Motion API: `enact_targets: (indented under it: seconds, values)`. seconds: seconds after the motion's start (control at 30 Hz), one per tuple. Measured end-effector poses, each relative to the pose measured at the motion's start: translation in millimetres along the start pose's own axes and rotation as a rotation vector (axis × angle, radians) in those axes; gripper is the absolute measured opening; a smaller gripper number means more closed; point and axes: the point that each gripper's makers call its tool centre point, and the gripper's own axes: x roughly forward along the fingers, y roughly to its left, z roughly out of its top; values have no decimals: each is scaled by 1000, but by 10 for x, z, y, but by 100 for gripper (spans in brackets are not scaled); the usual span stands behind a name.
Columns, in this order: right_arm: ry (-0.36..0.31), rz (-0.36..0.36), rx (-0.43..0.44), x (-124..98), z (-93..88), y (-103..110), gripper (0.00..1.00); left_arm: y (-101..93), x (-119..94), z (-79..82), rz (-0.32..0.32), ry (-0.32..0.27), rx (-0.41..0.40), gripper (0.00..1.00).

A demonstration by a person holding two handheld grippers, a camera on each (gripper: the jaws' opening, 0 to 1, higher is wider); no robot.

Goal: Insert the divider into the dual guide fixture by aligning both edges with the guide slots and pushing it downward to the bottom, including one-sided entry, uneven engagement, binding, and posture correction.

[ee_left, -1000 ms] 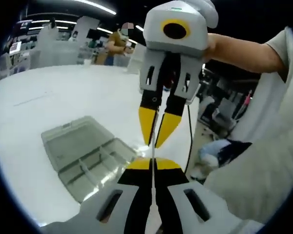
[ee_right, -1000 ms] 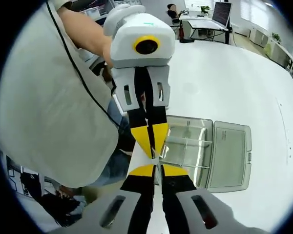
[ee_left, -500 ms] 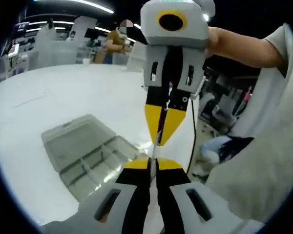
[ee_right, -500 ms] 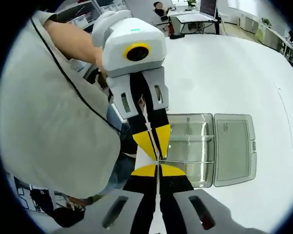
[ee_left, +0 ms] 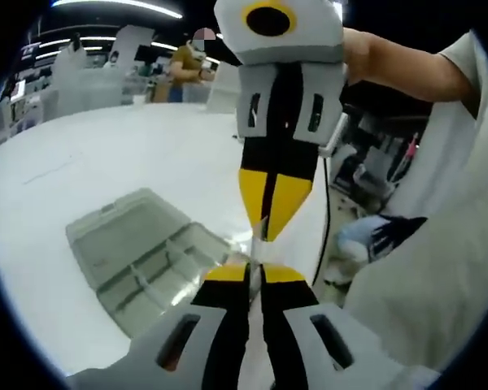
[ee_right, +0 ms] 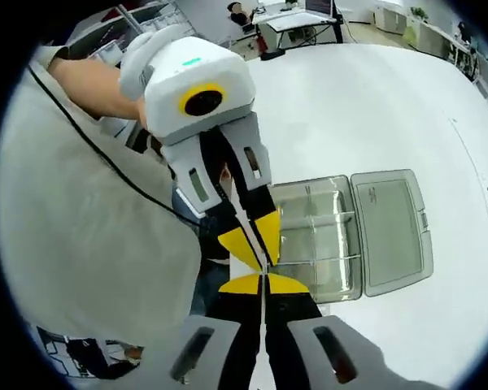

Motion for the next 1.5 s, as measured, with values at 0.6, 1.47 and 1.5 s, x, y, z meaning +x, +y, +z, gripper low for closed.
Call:
enact_targets:
  seconds: [0.6,1.47,1.5]
  values:
    - [47,-56,-42,58,-55,-35,0,26,-2,-33,47,6,1,6]
    - [104,-101,-53,59,-187,-234,0,146,-116,-15,153,18,51,43]
    - [109,-103,-52,62,-190,-241,0,148,-120,-13,155,18,51,44]
